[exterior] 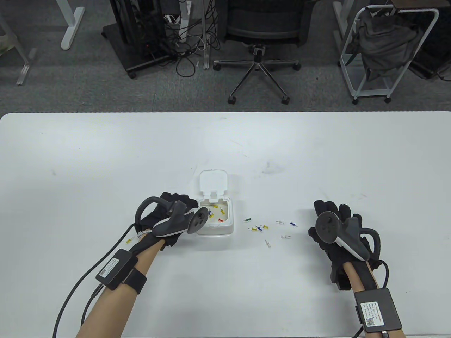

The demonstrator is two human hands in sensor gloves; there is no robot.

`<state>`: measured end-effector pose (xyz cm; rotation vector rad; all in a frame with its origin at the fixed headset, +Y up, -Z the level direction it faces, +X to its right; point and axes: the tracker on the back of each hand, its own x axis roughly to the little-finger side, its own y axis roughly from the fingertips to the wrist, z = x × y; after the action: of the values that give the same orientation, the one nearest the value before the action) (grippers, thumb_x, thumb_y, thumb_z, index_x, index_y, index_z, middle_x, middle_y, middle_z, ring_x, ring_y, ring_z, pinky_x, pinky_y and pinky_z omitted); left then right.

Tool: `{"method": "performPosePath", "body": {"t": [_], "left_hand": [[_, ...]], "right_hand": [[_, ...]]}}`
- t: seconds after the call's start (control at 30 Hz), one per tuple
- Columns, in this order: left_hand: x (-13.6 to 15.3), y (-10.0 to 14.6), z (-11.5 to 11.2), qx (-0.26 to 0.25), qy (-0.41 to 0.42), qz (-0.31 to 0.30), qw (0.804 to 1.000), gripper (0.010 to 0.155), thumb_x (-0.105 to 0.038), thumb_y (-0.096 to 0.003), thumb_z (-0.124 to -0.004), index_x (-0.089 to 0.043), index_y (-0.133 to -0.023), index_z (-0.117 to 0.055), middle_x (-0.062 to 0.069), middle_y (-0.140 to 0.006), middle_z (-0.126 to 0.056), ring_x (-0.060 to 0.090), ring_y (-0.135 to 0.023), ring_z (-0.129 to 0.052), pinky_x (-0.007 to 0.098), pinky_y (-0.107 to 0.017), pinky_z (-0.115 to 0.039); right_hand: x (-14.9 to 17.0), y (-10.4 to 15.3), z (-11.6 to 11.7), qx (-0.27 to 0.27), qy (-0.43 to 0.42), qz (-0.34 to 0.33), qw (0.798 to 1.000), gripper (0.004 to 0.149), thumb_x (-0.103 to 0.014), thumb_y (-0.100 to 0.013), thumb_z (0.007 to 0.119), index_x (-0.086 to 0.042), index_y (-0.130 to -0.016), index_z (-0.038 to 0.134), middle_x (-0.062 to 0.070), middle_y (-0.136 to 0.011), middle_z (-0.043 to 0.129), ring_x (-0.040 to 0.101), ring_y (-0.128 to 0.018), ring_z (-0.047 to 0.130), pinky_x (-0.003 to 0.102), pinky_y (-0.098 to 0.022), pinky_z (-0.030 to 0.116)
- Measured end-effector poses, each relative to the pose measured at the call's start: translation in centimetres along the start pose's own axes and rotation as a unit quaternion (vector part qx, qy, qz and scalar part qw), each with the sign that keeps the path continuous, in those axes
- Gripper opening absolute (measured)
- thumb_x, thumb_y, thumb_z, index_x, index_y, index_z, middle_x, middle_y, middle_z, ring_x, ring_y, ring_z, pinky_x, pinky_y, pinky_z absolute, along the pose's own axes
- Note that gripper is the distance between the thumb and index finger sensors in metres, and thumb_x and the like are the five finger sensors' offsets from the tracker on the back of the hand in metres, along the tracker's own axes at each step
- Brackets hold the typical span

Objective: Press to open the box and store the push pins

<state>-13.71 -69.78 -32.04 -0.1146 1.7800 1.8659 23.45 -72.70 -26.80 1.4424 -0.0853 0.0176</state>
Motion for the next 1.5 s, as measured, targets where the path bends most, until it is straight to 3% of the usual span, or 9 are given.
{"method": "performPosePath", "body": {"t": [0.33, 0.67, 1.03, 1.5], "left_hand": [[-2.5, -3.1, 1.0, 0.007, 0.017, -0.01, 1.0, 0.041, -0.05, -0.044, -0.076, -0.037, -0.082, -0.082, -0.014, -0.08, -0.096, 0.01, -0.059, -0.102, 0.045, -0.07, -0.083], [-1.9, -3.0, 1.0, 0.015, -0.003, 0.0, 1.0, 0.049, -0.052, -0.0439, -0.075, -0.035, -0.09, -0.079, -0.011, -0.088, -0.093, 0.012, -0.068, -0.102, 0.046, -0.071, -0.082], [2.4, 0.7, -0.6, 0.03, -0.022, 0.025, 0.999, 0.049, -0.053, -0.0447, -0.074, -0.034, -0.089, -0.08, -0.01, -0.088, -0.093, 0.013, -0.068, -0.102, 0.046, -0.071, -0.081], [8.4, 6.1, -5.6, 0.077, -0.015, 0.089, 0.993, 0.049, -0.053, -0.0445, -0.073, -0.034, -0.09, -0.08, -0.01, -0.088, -0.093, 0.013, -0.067, -0.102, 0.046, -0.071, -0.082]], "right_hand": [[0.0, 0.0, 0.0, 0.001, -0.001, 0.0, 1.0, 0.073, -0.051, -0.044, 0.063, -0.027, -0.105, 0.03, 0.01, -0.121, 0.043, 0.049, -0.107, 0.042, 0.071, -0.073, 0.038], [0.0, 0.0, 0.0, 0.001, 0.0, 0.0, 1.0, 0.073, -0.051, -0.044, 0.063, -0.027, -0.105, 0.03, 0.01, -0.121, 0.043, 0.049, -0.107, 0.042, 0.071, -0.073, 0.038], [0.0, 0.0, 0.0, 0.0, 0.0, 0.0, 1.0, 0.073, -0.051, -0.044, 0.063, -0.027, -0.105, 0.031, 0.01, -0.121, 0.044, 0.049, -0.107, 0.043, 0.071, -0.073, 0.038], [0.0, 0.0, 0.1, -0.006, 0.001, 0.002, 1.0, 0.073, -0.051, -0.044, 0.063, -0.027, -0.105, 0.031, 0.01, -0.121, 0.044, 0.049, -0.107, 0.042, 0.071, -0.073, 0.038]]}}
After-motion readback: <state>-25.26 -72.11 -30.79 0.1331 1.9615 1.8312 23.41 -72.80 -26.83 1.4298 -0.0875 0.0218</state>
